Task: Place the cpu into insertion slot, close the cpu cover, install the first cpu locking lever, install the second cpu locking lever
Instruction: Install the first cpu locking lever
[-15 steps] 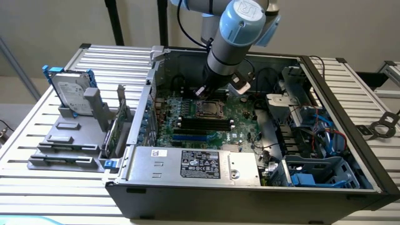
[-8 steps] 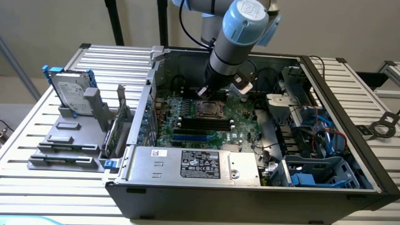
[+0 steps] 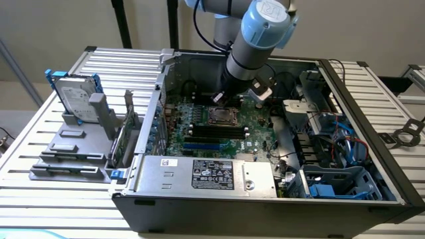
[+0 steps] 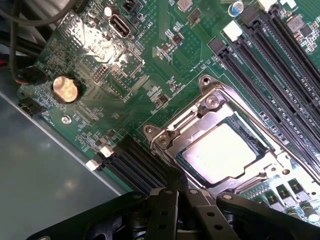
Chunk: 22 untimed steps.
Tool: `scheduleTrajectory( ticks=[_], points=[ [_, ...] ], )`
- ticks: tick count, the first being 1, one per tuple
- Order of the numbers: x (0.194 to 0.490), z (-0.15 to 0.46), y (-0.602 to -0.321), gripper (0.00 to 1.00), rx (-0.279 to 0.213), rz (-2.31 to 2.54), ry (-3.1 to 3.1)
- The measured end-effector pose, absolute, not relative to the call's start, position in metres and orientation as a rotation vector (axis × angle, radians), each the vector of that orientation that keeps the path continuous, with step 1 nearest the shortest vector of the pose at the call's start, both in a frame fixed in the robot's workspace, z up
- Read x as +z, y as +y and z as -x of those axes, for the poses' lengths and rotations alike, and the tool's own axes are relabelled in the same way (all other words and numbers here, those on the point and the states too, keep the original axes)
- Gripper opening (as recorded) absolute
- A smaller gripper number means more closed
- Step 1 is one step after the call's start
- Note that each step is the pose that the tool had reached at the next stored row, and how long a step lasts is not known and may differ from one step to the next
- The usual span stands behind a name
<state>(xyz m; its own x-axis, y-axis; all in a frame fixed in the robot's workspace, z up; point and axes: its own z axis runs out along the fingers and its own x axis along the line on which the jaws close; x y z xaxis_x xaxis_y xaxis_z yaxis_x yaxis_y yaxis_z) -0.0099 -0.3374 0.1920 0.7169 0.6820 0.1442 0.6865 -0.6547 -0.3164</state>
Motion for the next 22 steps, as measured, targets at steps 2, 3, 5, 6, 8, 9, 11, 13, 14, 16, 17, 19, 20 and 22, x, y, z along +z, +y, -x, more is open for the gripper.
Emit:
scheduleTrajectory(
  ticks=[2, 3, 5, 6, 8, 9, 11, 13, 14, 16, 17, 19, 20, 22],
  points=[
    [0.192, 0.008, -0.337, 0.11, -0.017, 2.574, -1.067],
    [0.192, 0.007, -0.337, 0.11, -0.017, 2.574, -1.068],
    [0.192, 0.004, -0.337, 0.11, -0.017, 2.573, -1.070],
    [0.192, 0.003, -0.337, 0.11, -0.017, 2.572, -1.071],
    [0.192, 0.000, -0.337, 0.11, -0.017, 2.571, -1.072],
    [0.192, -0.001, -0.337, 0.11, -0.017, 2.570, -1.073],
    [0.192, -0.003, -0.337, 0.11, -0.018, 2.567, -1.074],
    [0.192, -0.004, -0.337, 0.11, -0.019, 2.564, -1.074],
    [0.192, -0.004, -0.337, 0.11, -0.019, 2.563, -1.074],
    [0.193, -0.004, -0.338, 0.11, -0.019, 2.561, -1.075],
    [0.194, -0.004, -0.338, 0.11, -0.018, 2.561, -1.075],
    [0.196, -0.004, -0.338, 0.11, -0.016, 2.560, -1.078],
    [0.196, -0.003, -0.338, 0.11, -0.015, 2.559, -1.079],
    [0.198, -0.001, -0.338, 0.11, -0.014, 2.557, -1.084]
  ],
)
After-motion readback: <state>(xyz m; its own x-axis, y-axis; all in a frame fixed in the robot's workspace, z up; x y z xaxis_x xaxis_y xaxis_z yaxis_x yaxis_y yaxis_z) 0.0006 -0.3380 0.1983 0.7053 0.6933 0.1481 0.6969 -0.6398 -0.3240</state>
